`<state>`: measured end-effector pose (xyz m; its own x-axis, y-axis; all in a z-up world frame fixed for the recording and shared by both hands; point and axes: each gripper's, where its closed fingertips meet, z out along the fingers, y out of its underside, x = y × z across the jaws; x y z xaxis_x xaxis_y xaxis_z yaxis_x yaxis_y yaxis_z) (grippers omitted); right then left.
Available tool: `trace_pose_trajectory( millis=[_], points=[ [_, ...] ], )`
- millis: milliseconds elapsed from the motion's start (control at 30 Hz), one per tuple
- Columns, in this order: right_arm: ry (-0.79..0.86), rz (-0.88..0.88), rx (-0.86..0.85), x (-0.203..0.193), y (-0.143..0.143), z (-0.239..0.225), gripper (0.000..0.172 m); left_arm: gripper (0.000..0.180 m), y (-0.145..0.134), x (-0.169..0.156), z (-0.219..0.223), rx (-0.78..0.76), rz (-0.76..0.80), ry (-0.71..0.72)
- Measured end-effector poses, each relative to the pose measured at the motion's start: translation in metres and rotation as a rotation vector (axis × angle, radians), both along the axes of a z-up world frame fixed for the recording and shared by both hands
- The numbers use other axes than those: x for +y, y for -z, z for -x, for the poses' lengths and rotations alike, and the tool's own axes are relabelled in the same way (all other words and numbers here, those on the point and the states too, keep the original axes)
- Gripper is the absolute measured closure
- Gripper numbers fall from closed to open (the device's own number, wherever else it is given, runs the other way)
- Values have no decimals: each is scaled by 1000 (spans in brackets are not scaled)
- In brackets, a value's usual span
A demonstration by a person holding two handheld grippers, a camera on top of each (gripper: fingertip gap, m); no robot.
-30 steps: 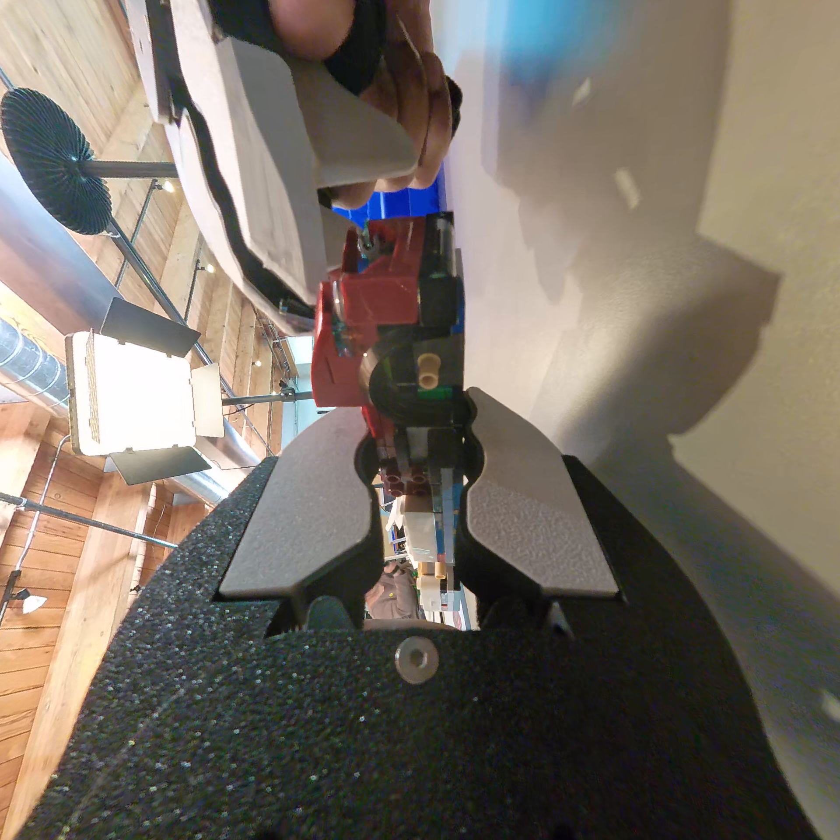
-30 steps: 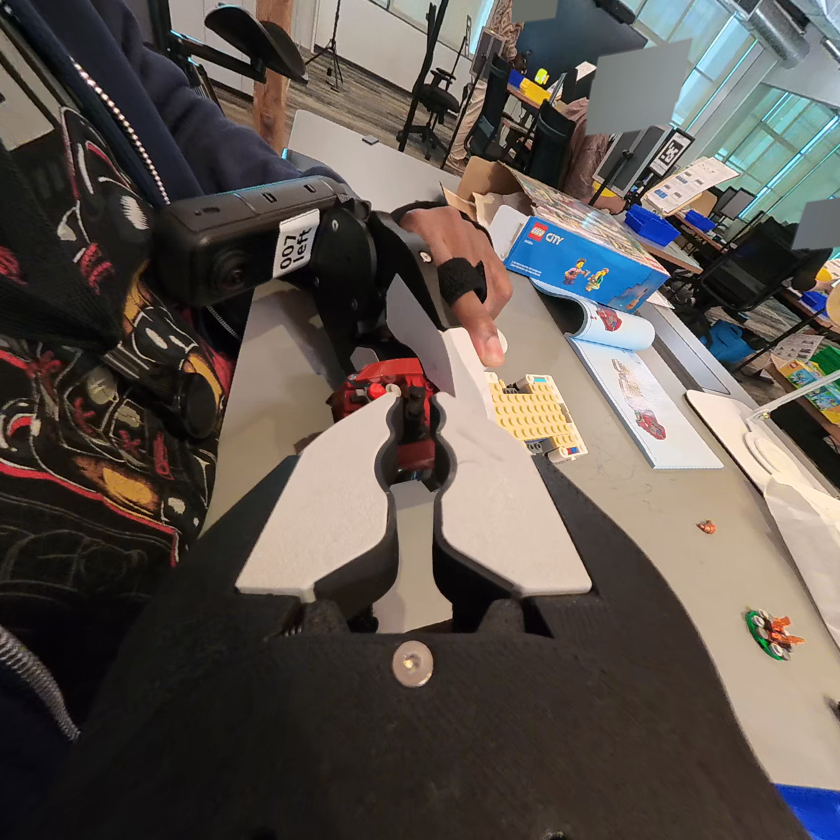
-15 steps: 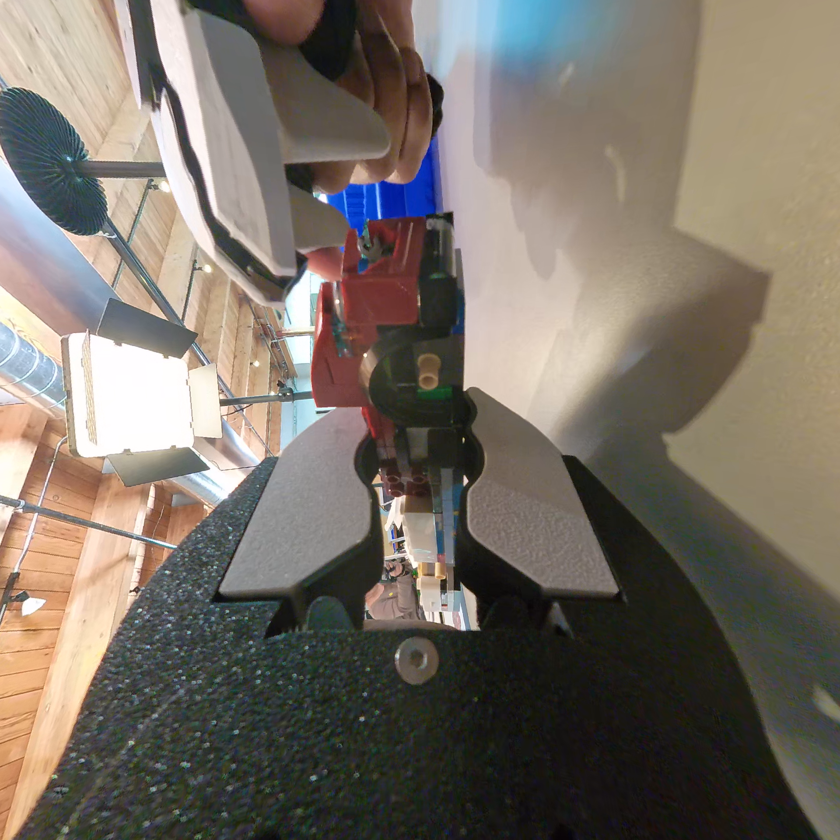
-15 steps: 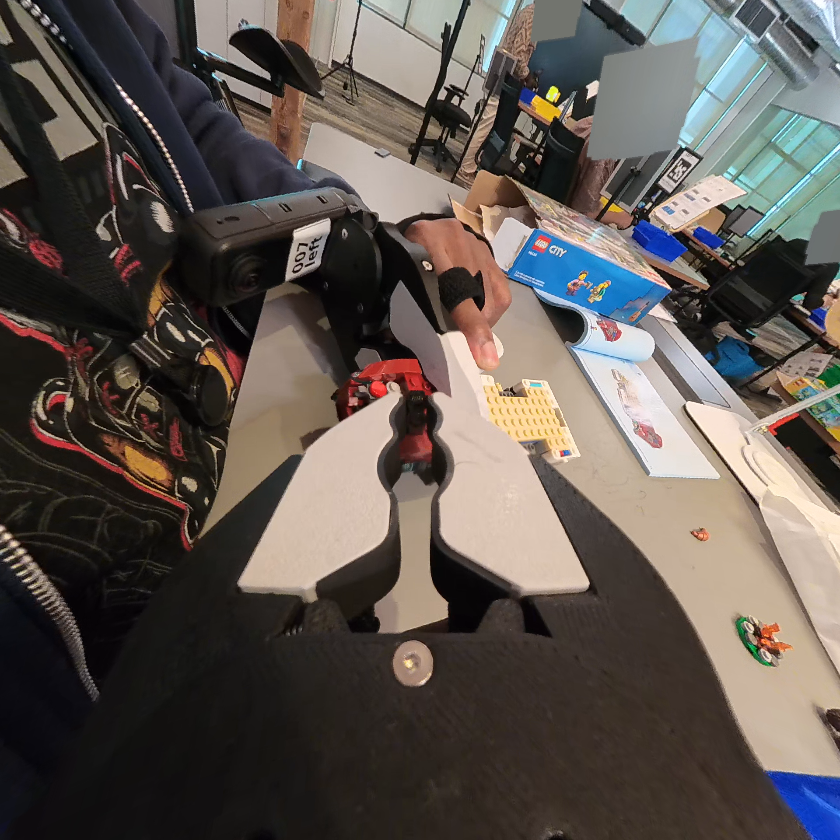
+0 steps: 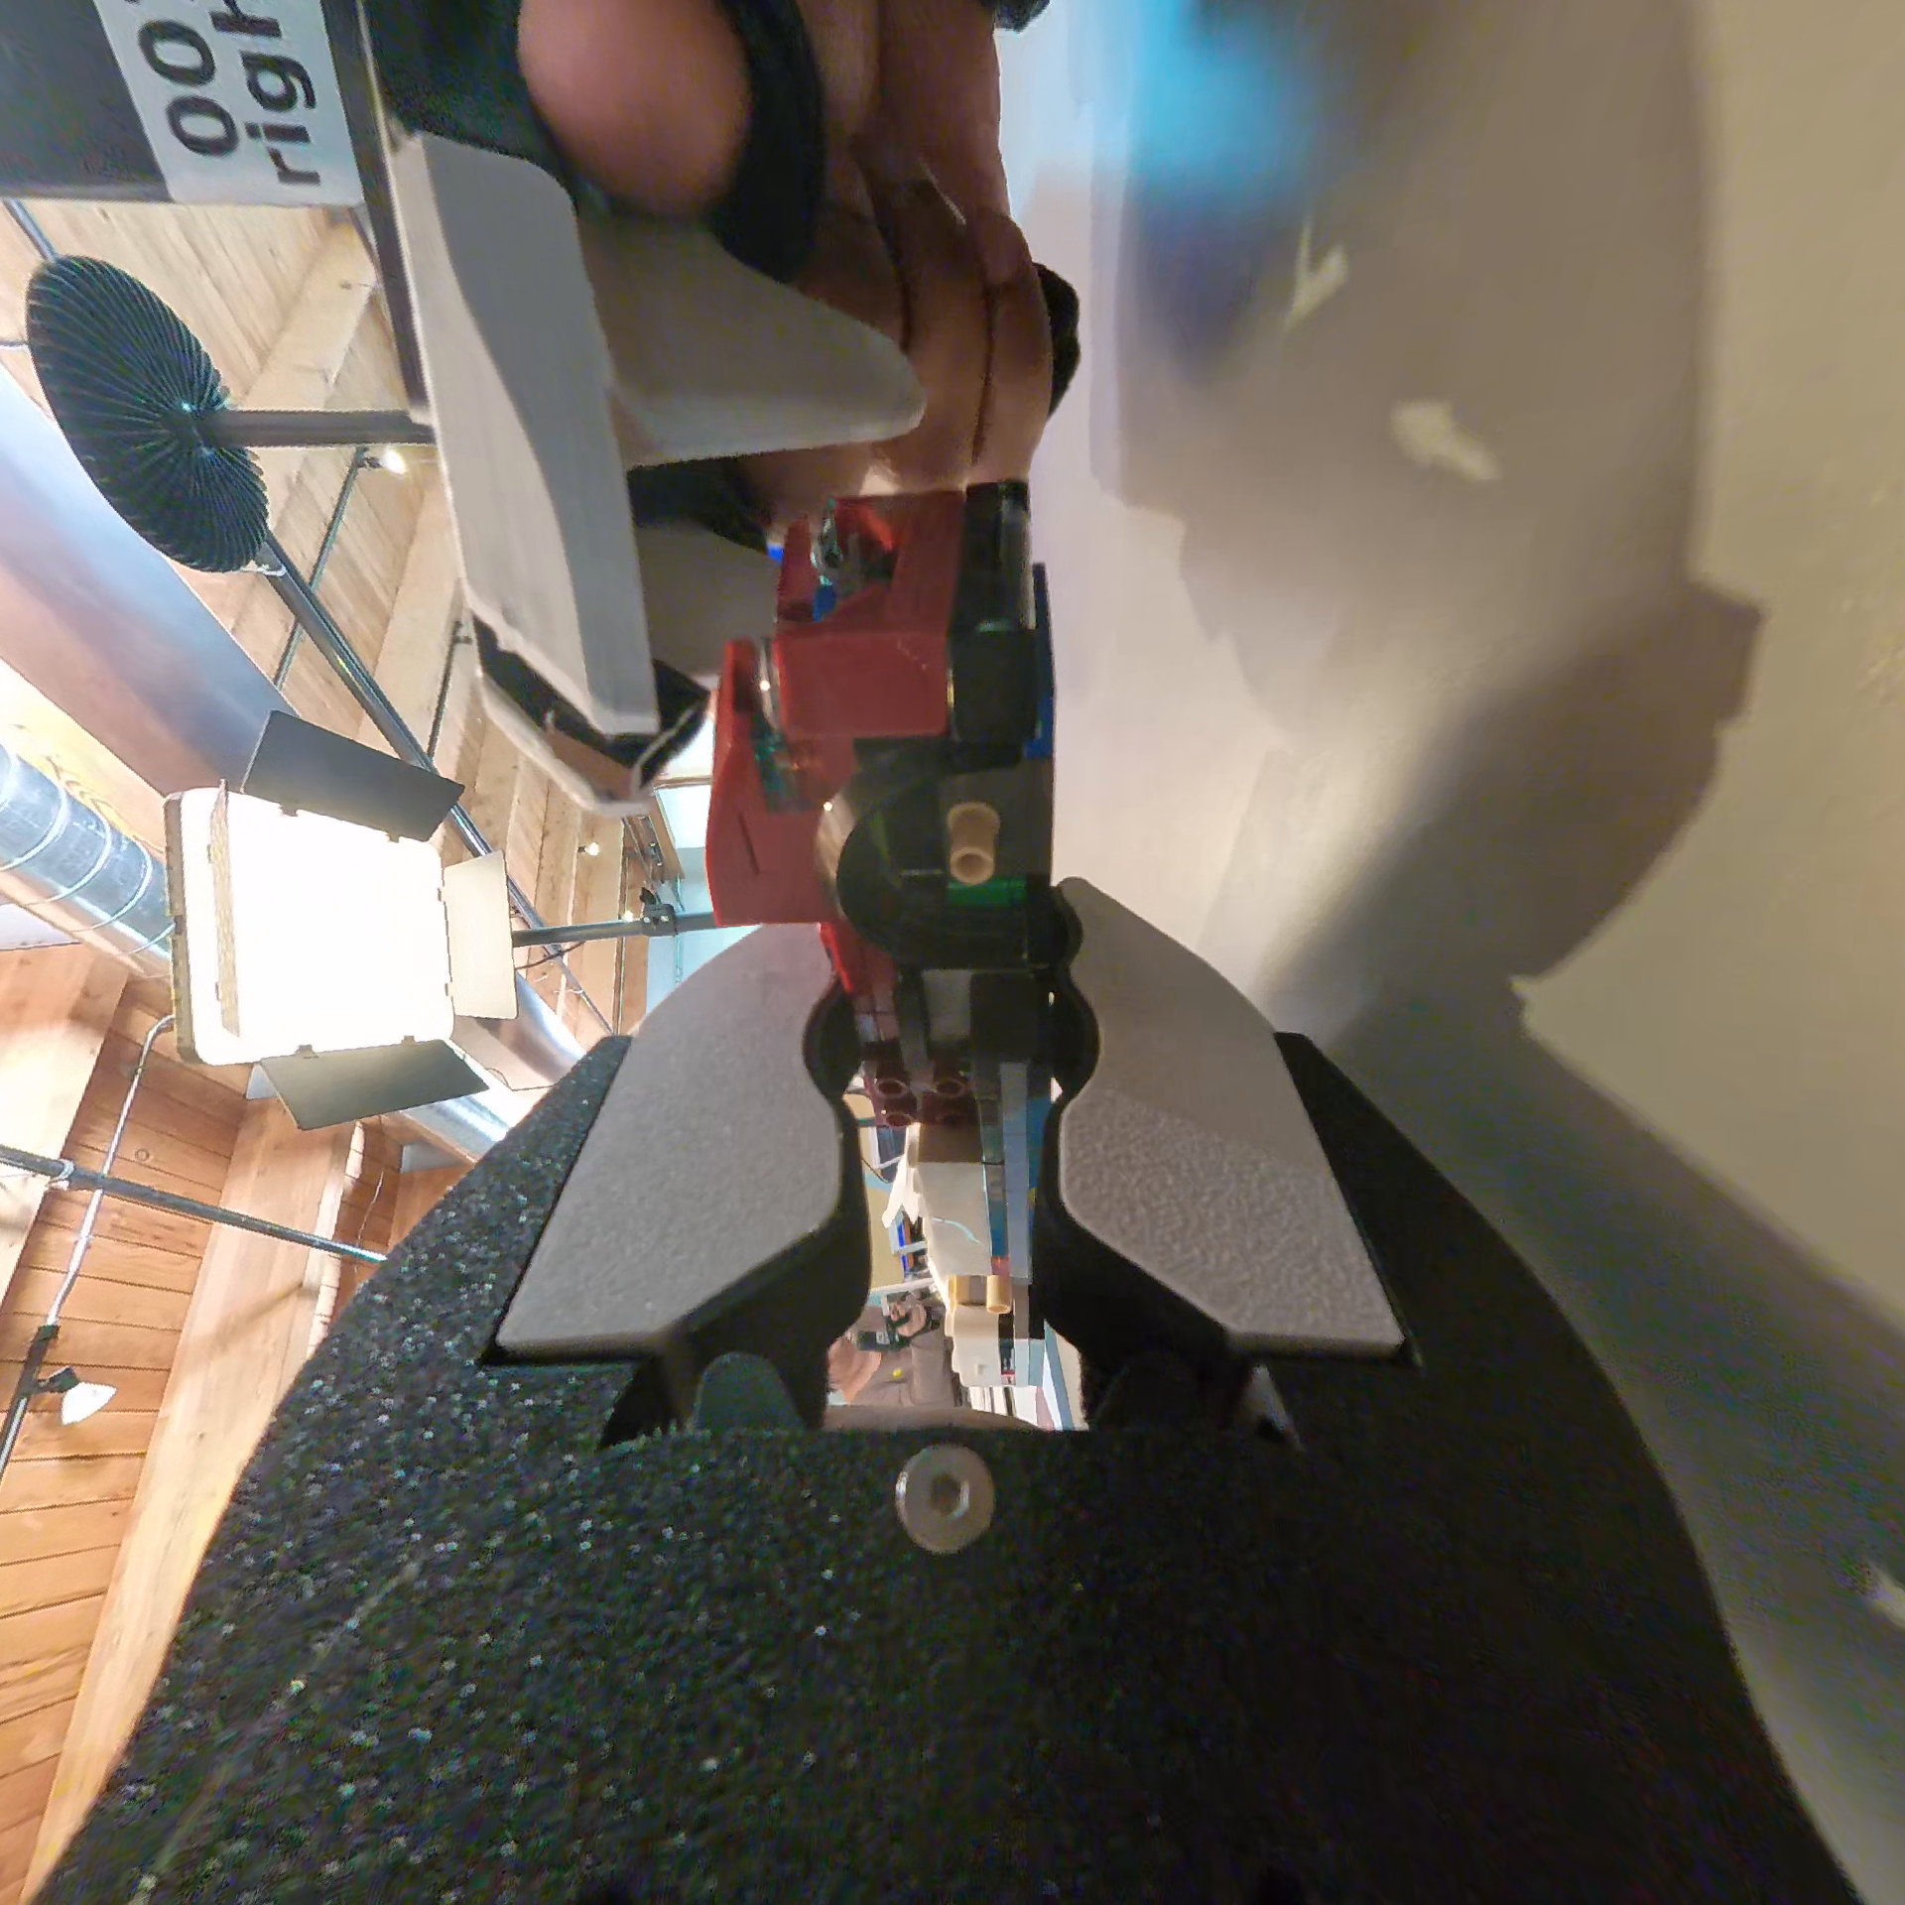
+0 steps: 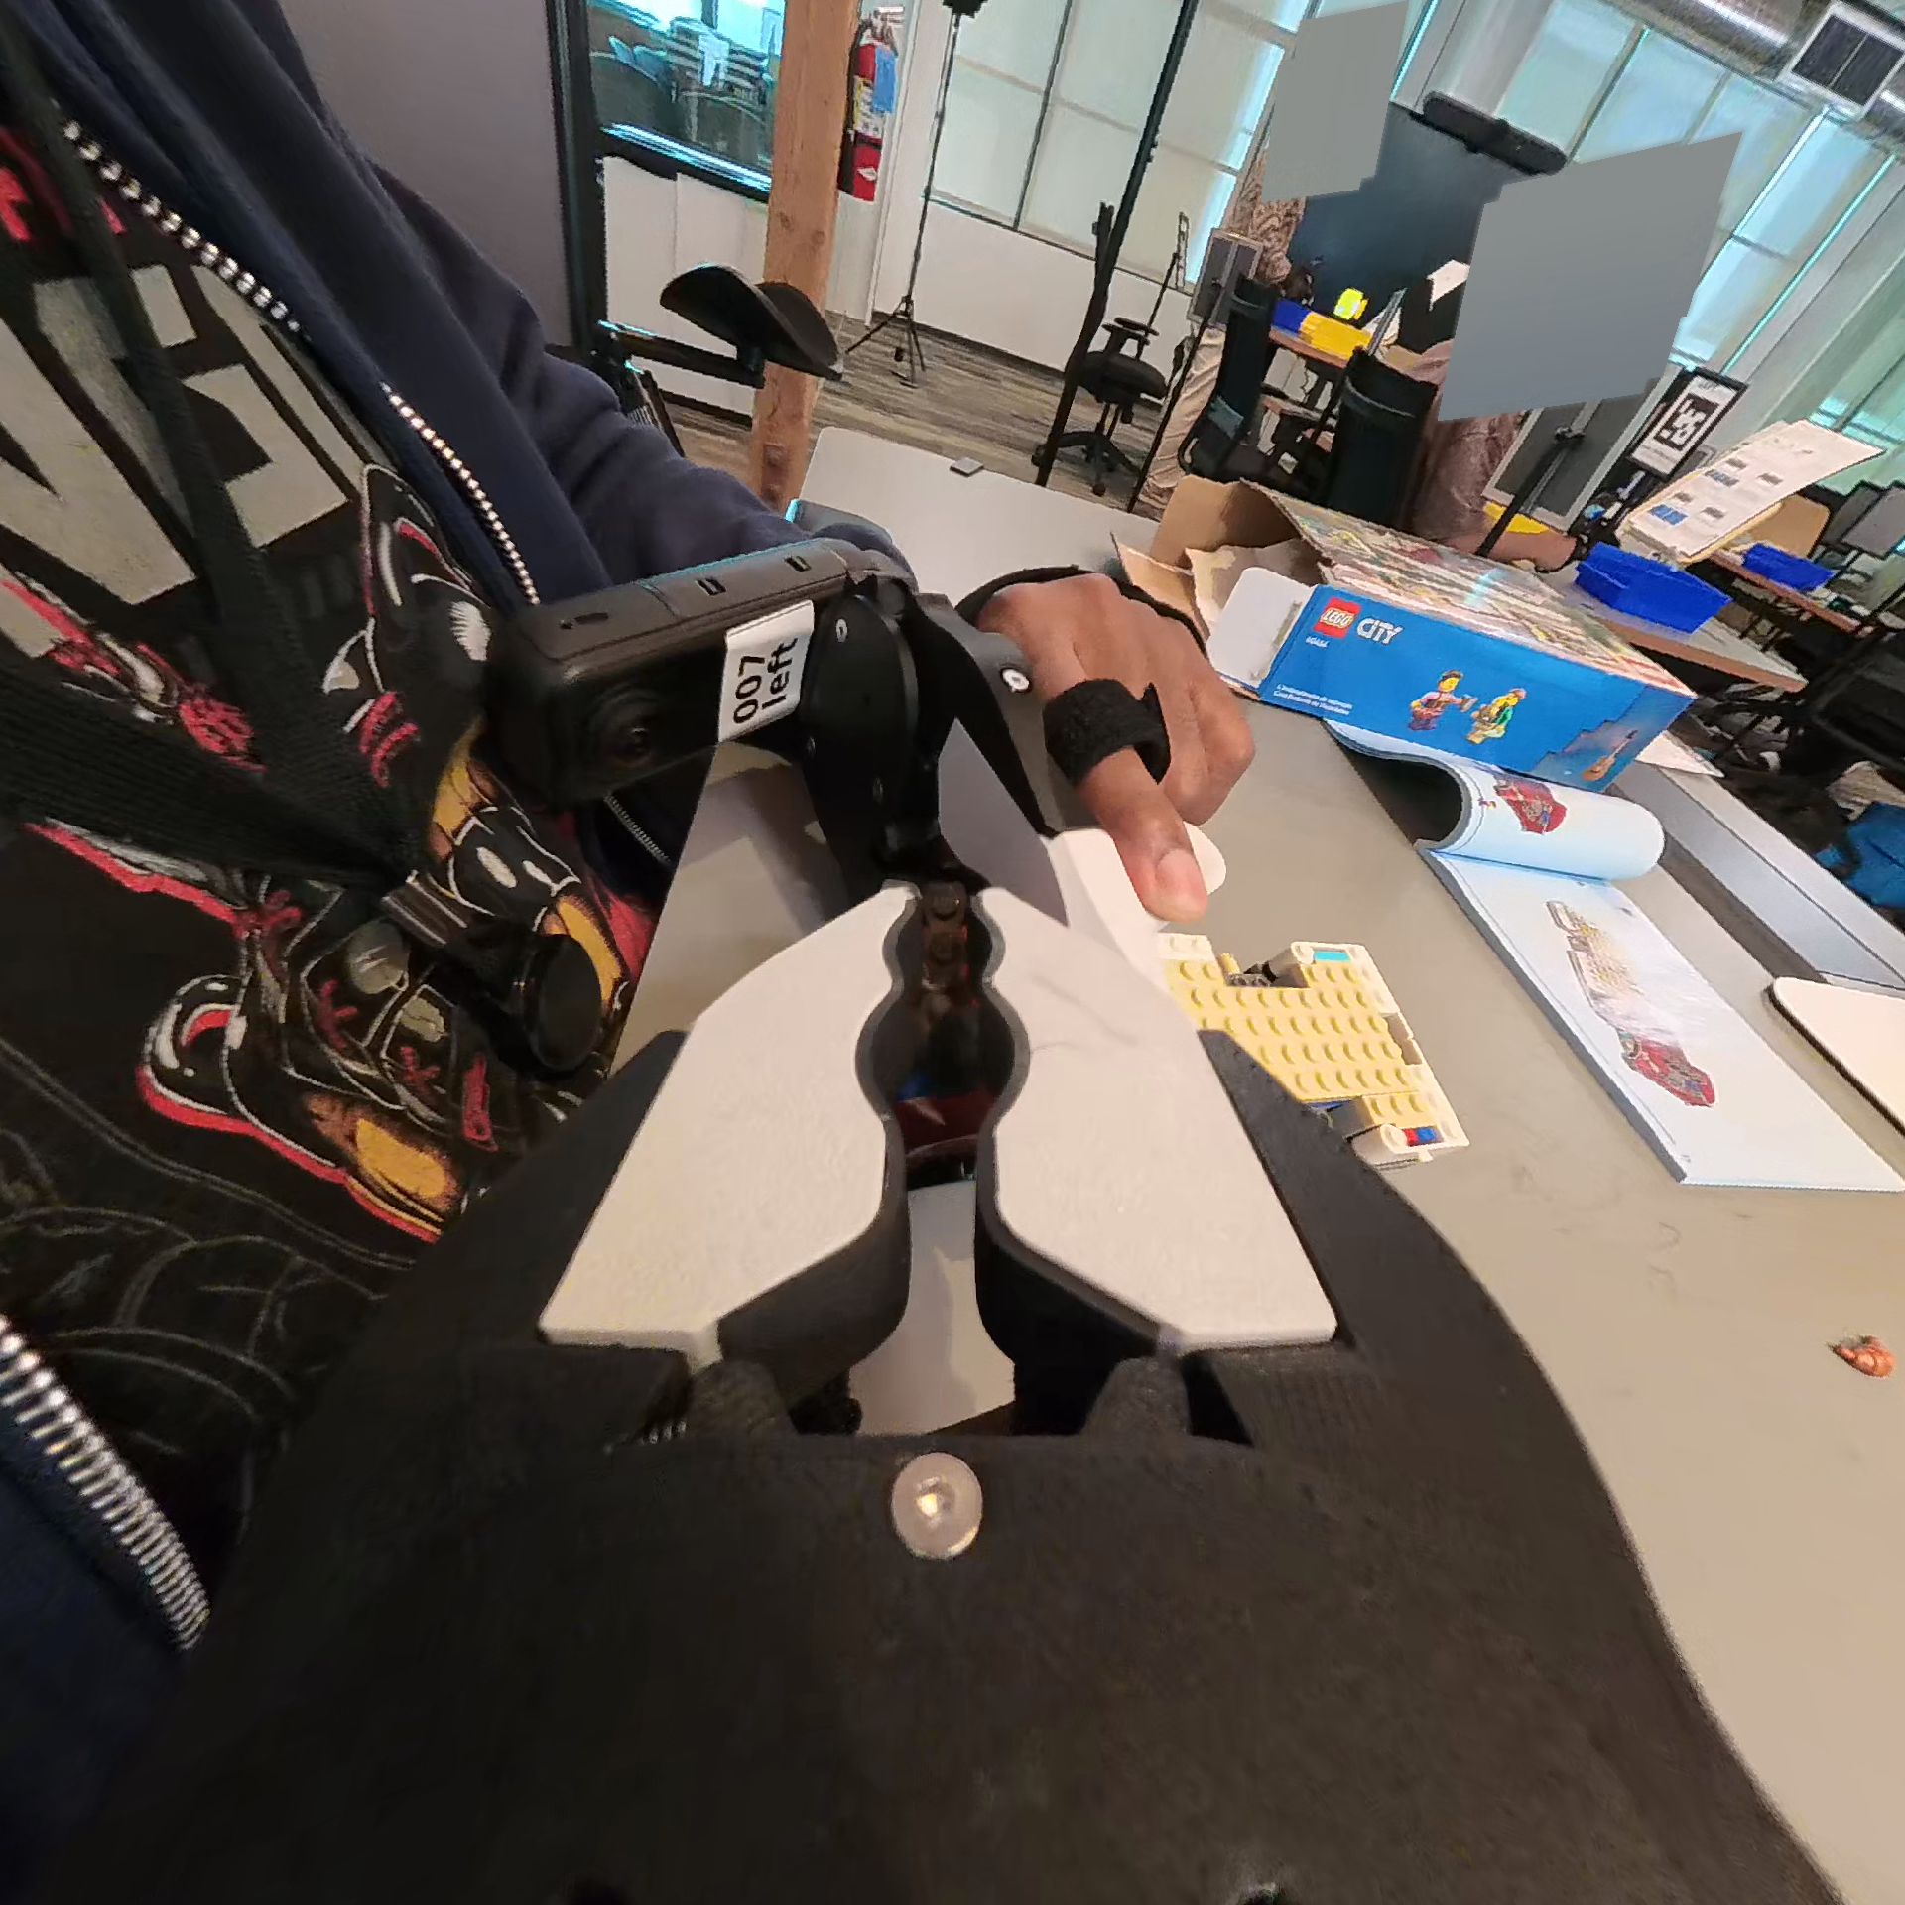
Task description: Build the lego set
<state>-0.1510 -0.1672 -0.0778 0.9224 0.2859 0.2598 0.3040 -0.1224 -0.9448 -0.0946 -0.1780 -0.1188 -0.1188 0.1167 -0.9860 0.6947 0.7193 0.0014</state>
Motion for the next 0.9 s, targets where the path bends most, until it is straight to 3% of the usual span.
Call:
trace_pose_trajectory(
  millis=[500, 900],
  points=[
    [-11, 98, 5, -1, 13, -1, 164, 147, 5, -2, 2, 4, -27, 9],
    [-55, 314, -95, -7, 25, 2, 164, 147, 15, -5, 5, -9, -104, 22]
  ],
)
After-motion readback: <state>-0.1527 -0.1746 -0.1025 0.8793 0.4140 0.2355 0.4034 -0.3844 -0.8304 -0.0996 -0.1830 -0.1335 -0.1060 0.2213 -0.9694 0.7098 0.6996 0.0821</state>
